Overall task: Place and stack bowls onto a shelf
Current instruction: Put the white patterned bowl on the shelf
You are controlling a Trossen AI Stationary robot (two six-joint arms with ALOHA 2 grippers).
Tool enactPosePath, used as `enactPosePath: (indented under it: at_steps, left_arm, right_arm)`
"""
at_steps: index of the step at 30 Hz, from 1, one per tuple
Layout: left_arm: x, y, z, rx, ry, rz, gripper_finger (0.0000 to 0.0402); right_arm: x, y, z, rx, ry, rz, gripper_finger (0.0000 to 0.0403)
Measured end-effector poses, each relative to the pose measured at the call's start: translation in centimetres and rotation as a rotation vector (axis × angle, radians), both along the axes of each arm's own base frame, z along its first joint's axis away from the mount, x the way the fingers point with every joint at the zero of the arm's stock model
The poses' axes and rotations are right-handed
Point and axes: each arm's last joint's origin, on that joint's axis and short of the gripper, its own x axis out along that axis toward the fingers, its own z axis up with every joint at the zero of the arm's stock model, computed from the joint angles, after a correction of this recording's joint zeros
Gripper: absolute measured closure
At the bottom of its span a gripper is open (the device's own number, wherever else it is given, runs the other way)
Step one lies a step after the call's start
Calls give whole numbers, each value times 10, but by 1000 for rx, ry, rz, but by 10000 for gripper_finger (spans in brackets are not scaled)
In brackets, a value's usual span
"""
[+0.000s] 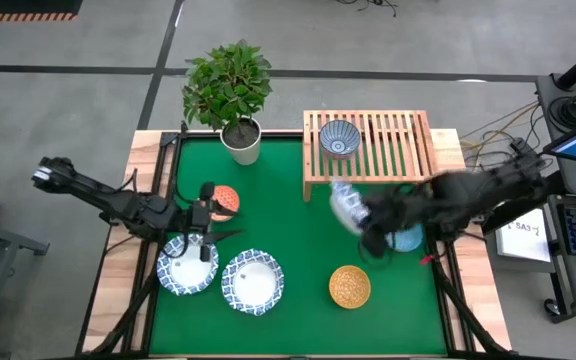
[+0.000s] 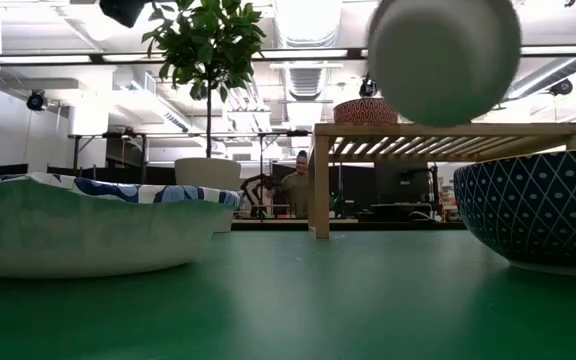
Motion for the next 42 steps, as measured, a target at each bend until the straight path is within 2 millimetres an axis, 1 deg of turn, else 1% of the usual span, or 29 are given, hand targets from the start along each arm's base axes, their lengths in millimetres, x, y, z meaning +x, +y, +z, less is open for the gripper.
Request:
enactPosePath:
  at_steps: [3, 6, 9, 13, 15, 20, 22, 23, 26, 30, 33, 36, 40, 42]
  left_arm:
    - [5, -2, -2, -19, -1, 3, 245]
    - [12, -5, -6, -54, 5, 9, 245]
    - [22, -10, -12, -101, 13, 11, 245]
    - [34, -21, -21, -131, 23, -8, 245]
    - [38, -25, -26, -146, 36, -15, 246]
    - [44, -31, -36, -172, 74, -16, 252]
    - [46, -31, -39, -174, 88, -12, 255]
    - [47, -32, -40, -173, 91, -11, 256]
    - [48, -32, -42, -176, 98, -8, 260]
    - [50, -33, -44, -185, 110, -4, 263]
    - [51, -34, -48, -181, 131, 0, 263]
    - [52, -34, -56, -181, 183, 12, 263]
    - [53, -34, -71, -194, 288, 46, 263]
    - [55, -35, -78, -190, 322, 57, 263]
  right_arm:
    - [24, 24, -28, -67, -91, 80, 391]
    - [51, 42, -64, -189, -189, 117, 391]
    - [76, 53, -96, -272, -271, 166, 391]
    - [101, 64, -129, -334, -364, 210, 391]
    - [109, 64, -143, -346, -345, 206, 391]
    - [119, 59, -180, -386, -187, 133, 386]
    - [121, 59, -186, -400, -165, 135, 373]
    - [122, 59, -185, -410, -169, 125, 364]
    - [120, 58, -173, -426, -207, 93, 330]
    - [105, 53, -152, -395, -267, 57, 276]
    - [91, 47, -148, -370, -274, 35, 240]
    - [79, 43, -152, -311, -278, -13, 218]
    - [66, 40, -171, -211, -238, -51, 213]
    - [66, 42, -182, -192, -239, -17, 216]
